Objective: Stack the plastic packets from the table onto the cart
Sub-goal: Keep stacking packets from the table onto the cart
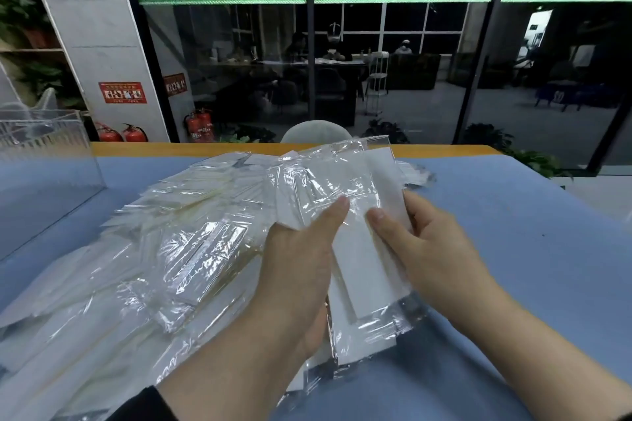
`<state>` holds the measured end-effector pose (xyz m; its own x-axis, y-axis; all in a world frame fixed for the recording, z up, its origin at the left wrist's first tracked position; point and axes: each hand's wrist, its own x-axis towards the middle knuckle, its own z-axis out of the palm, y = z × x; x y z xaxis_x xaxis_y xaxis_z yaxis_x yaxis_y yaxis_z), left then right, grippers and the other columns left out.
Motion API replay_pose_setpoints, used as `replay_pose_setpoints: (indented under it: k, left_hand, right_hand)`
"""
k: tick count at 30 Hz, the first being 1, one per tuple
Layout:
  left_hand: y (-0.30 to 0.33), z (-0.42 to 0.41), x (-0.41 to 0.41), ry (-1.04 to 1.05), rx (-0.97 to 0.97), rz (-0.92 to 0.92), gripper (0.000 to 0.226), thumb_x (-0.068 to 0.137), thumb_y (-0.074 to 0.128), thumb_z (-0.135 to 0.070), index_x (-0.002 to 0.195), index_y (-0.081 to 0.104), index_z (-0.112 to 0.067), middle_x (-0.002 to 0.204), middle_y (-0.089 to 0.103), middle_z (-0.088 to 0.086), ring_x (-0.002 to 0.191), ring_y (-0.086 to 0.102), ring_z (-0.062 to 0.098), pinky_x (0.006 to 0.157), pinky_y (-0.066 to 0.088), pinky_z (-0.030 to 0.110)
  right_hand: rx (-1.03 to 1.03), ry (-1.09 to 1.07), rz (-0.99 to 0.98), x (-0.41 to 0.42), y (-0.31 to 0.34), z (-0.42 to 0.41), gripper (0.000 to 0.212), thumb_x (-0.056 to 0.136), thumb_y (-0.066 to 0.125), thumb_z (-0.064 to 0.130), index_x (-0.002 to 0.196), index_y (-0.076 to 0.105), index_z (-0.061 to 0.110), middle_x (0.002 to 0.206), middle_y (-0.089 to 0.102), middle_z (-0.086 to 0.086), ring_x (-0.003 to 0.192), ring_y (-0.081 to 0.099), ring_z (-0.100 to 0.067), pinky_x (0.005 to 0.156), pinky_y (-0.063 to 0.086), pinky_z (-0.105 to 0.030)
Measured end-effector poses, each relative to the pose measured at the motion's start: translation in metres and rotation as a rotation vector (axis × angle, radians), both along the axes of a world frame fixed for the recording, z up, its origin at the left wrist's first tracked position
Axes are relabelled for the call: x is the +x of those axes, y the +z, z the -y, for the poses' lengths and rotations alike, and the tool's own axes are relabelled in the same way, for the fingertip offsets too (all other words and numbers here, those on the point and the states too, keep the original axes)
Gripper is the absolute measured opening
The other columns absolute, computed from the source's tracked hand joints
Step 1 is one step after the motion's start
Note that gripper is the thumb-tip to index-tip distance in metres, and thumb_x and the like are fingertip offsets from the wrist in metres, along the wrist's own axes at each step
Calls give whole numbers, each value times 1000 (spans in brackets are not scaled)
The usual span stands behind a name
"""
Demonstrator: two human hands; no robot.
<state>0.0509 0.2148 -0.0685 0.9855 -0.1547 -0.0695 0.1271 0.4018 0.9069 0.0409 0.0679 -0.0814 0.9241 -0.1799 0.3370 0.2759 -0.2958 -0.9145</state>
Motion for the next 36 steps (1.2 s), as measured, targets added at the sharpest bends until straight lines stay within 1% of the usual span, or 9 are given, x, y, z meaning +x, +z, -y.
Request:
replay_pose_setpoints:
  k: [4,9,15,18,22,27,31,33,36]
  left_hand:
    - [-2,-2,3,8,-20,-6,32,89,76,-31,114,72,-10,101,76,20,88,75,40,78,59,64]
    - [-1,-1,4,11,-109,22,38,90,75,-24,120,68,-3,104,74,25,92,74,45,84,57,65]
    - [-3,4,-4,-108,-21,159,27,86,74,-29,97,80,-5,99,76,21,94,75,39,93,56,55]
    - [-3,1,2,-62,-4,276,38,83,78,-33,111,75,-7,109,76,15,100,74,31,89,57,46]
    - [4,-4,8,10,-1,397,70,87,59,-67,140,55,-22,129,69,6,120,65,25,99,51,46]
    - [19,20,-14,-9,338,316,87,75,31,-91,107,76,-24,98,78,-6,98,72,13,96,53,38]
    - [6,55,-35,-113,462,277,81,84,48,-82,80,57,-1,68,53,1,64,50,17,65,41,32]
    - [-4,61,-36,-21,533,339,64,89,54,-71,66,39,-13,58,36,-6,57,34,15,56,29,31]
    - [-7,60,-31,46,485,376,66,82,42,-79,65,58,-16,59,62,-12,60,56,4,62,41,22]
  right_hand:
    - [-71,78,-57,-2,-2,-5,20,95,63,39,114,59,35,99,72,25,87,70,4,71,52,-16]
    - [73,269,-122,-4,-2,-6,51,88,76,28,132,52,34,116,73,7,103,73,-17,89,58,-43]
    - [268,314,-3,-12,12,-3,39,84,71,6,119,62,19,102,77,-3,89,76,-20,64,56,-22]
    - [100,212,37,-18,23,11,34,83,74,12,114,65,24,100,77,1,90,75,-18,68,59,-28]
    - [-330,105,6,-44,49,39,29,91,73,16,104,65,41,97,73,15,84,71,-7,71,59,-23]
    - [-841,45,-181,-70,64,76,19,90,71,39,104,60,48,100,67,21,88,64,-3,82,55,-34]
    - [-921,27,-291,-77,35,86,23,85,75,46,102,61,37,91,67,18,83,60,-4,78,54,-35]
    - [-899,-28,-294,-81,23,91,31,81,76,55,103,59,41,91,66,18,85,60,-4,79,55,-38]
    - [-871,-92,-265,-86,13,100,36,78,77,59,103,57,42,93,65,21,88,59,-2,82,54,-37]
